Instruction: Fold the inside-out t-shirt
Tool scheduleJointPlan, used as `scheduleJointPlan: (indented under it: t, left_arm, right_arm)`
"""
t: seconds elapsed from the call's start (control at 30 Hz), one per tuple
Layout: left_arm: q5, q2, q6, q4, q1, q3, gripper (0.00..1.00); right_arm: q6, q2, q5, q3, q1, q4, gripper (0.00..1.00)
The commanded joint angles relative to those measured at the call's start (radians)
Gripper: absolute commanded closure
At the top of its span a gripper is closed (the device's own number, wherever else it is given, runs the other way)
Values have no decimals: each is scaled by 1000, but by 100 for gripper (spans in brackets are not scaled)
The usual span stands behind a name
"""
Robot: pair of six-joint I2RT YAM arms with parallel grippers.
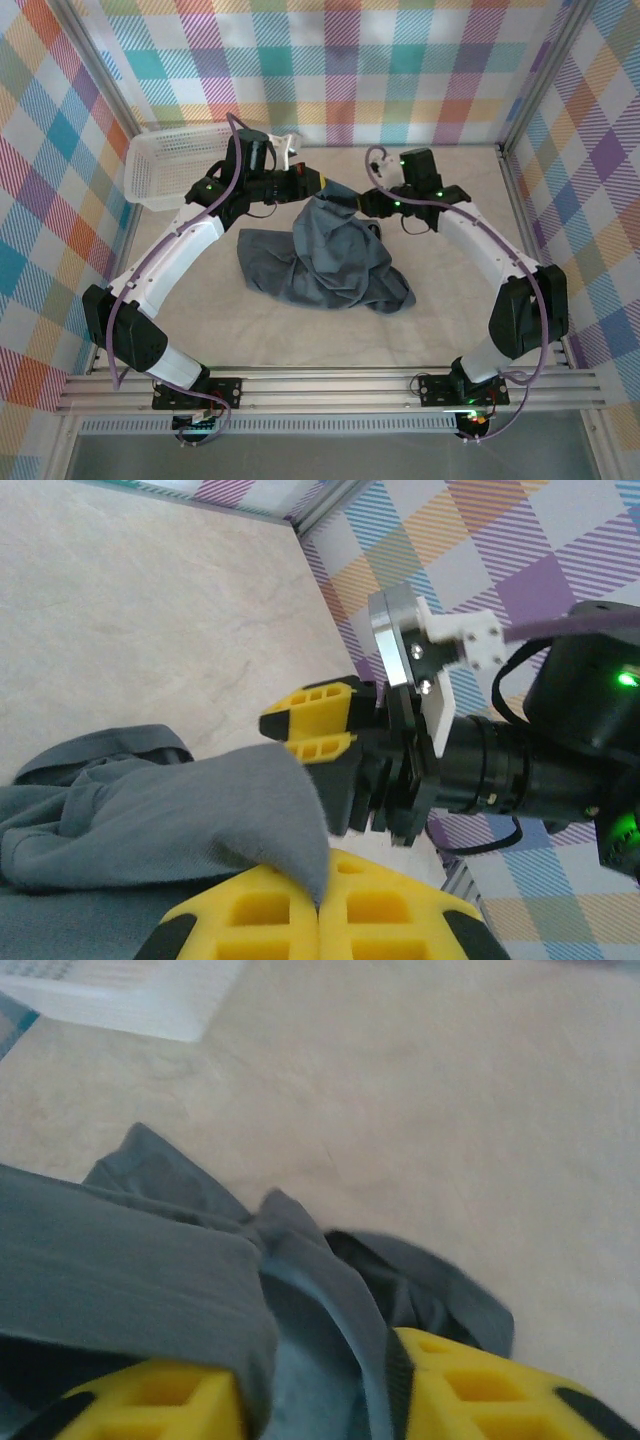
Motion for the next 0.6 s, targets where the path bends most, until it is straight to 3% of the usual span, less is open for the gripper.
scheduleJointPlan:
  t: [0.0,0.17,0.3,0.37,0.47,0.57]
  left_arm:
    - [-10,16,31,-10,-15,51,100]
    - [-4,75,84,-38,-18,142,100]
    - [-18,171,139,-68,-82,210,99]
    - [-62,229,185,-113,-130,256,97]
    - [-130,294,308,-192,-205,308,89]
    - [-162,289,411,-197,-265,285,68]
  right_arm:
    - [83,-8,-35,-23,-53,-158,68]
    - [132,-59,-89,-78,-63,-201,70]
    - [315,-152,-223,-270,-62,-69,64]
    - [425,-231,-137,-402,-62,-18,60]
    - [576,-410,-4,-602,-67,53,38]
    - [573,-577,58,-656,-66,23,32]
